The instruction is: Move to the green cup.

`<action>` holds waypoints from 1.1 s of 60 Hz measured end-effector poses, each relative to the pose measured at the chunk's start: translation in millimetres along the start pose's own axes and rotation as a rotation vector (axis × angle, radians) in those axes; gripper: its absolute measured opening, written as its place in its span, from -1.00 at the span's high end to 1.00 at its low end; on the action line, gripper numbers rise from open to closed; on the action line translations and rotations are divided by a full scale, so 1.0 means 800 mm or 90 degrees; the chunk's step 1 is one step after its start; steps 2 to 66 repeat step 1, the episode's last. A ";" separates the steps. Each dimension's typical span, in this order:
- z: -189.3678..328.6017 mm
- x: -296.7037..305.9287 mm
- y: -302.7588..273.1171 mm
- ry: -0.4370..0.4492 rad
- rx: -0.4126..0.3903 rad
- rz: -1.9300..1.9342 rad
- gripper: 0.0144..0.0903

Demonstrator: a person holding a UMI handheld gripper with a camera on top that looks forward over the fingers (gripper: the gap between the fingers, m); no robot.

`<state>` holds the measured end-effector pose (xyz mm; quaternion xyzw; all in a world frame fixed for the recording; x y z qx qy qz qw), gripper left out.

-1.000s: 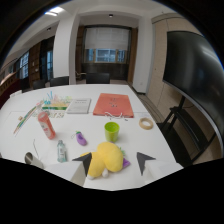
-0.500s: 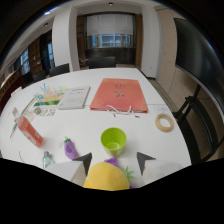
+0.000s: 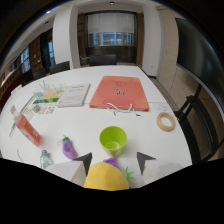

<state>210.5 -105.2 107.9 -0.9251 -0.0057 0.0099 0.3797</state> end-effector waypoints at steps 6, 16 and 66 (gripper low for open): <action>0.000 0.000 0.000 0.000 0.000 0.000 -0.86; 0.000 0.000 0.000 0.000 0.000 0.000 -0.86; 0.000 0.000 0.000 0.000 0.000 0.000 -0.86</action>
